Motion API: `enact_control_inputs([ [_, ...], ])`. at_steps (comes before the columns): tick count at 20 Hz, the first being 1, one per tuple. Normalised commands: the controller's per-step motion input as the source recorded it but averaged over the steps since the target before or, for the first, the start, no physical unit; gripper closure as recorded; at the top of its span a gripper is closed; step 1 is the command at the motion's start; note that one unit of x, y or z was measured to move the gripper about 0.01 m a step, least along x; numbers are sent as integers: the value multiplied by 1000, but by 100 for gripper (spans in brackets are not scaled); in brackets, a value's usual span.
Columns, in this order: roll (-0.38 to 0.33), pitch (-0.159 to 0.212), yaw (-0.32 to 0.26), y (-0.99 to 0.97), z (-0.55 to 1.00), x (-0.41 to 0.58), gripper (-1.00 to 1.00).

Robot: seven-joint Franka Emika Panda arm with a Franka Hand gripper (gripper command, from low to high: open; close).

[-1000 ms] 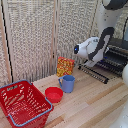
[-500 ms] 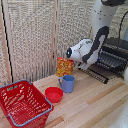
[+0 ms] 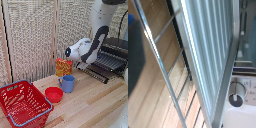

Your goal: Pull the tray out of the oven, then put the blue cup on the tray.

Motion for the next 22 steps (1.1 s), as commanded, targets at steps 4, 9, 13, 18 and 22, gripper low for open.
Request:
enact_control_inputs([
  [4,126,43,-23,127,743,64,-100],
  [9,114,112,-18,203,725,104,-100],
  [13,203,108,-57,298,467,4,-100],
  [18,278,119,-80,327,228,-29,-100],
  [22,289,123,-108,298,175,-1,-100],
])
